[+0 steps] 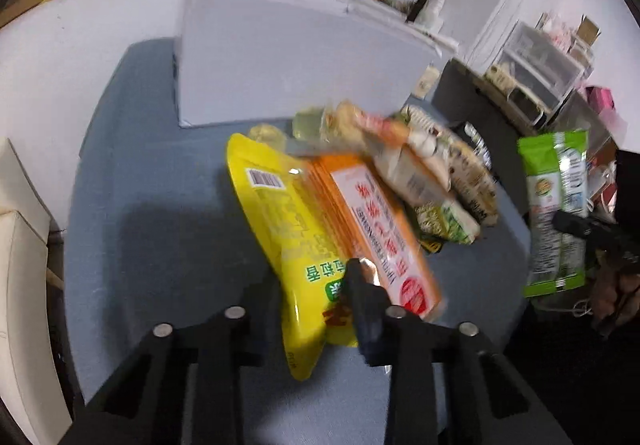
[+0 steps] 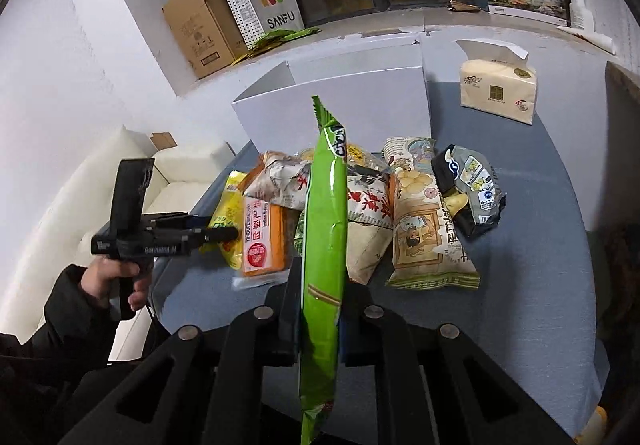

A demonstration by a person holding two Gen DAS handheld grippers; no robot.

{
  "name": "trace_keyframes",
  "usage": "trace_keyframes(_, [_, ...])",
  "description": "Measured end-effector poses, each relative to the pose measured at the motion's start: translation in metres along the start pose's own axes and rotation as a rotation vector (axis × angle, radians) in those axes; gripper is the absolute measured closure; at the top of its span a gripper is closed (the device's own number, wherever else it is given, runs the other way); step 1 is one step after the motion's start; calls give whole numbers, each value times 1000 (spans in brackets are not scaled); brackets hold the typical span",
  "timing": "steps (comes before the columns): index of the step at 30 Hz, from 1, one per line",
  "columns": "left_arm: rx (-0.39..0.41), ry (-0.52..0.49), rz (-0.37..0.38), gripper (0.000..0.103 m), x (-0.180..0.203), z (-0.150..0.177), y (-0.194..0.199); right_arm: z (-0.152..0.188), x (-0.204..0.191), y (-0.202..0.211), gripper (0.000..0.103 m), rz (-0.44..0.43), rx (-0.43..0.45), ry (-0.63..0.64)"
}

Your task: Organize snacks

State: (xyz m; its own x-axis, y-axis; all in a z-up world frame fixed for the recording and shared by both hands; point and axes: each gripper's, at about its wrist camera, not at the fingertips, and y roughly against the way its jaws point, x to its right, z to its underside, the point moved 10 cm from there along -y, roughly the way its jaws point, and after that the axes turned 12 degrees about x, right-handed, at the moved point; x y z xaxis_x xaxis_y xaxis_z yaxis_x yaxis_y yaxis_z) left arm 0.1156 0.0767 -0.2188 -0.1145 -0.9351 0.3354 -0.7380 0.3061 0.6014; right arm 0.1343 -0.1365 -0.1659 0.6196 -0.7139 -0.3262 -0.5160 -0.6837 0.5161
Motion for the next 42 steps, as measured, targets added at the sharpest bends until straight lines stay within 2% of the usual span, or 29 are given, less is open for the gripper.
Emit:
trace_keyframes(6, [94, -8, -67, 74, -11, -12, 46, -1, -3, -4, 90, -4, -3, 12])
trace_keyframes(8, [131, -20, -123, 74, -18, -19, 60, -3, -7, -7, 90, -10, -6, 24])
trace_keyframes(12, [214, -10, -115, 74, -16, -42, 82, -9, -13, -12, 90, -15, -2, 43])
trace_keyframes(17, [321, -20, -58, 74, 7, -99, 89, -34, -20, -18, 90, -31, 27, 74])
trace_keyframes(22, [384, -10, -12, 74, 19, -168, 69, -95, -17, -34, 90, -33, 87, 89])
trace_keyframes(26, [398, 7, -24, 74, 15, -223, 38, -160, -8, -54, 90, -41, 130, 47])
trace_keyframes(29, [375, -4, -59, 74, 7, -250, 10, -210, -1, -81, 90, -49, 134, 8])
trace_keyframes(31, [349, -6, -76, 74, -1, -260, -6, -231, 4, -101, 90, -28, 125, 7])
trace_keyframes(35, [313, -23, -120, 72, -16, -270, -35, -248, 18, -150, 90, 1, 59, -16])
trace_keyframes(36, [296, -28, -132, 69, -19, -271, -41, -249, 22, -159, 89, 6, 42, -17])
trace_keyframes(37, [278, -26, -147, 51, -24, -269, -44, -250, 25, -166, 88, 15, 36, -17])
trace_keyframes(38, [266, -34, -176, 20, -28, -268, -47, -252, 31, -174, 86, 36, 35, -23])
trace_keyframes(39, [274, -47, -194, 5, -29, -267, -45, -251, 36, -181, 66, 50, 23, -28])
trace_keyframes(40, [290, -65, -204, 0, -29, -266, -42, -250, 40, -185, 22, 61, 13, -38])
trace_keyframes(41, [290, -74, -198, 0, -28, -263, -40, -249, 45, -185, 6, 66, 20, -54])
trace_keyframes(42, [285, -72, -190, 0, -27, -260, -39, -250, 47, -183, 0, 58, 42, -80])
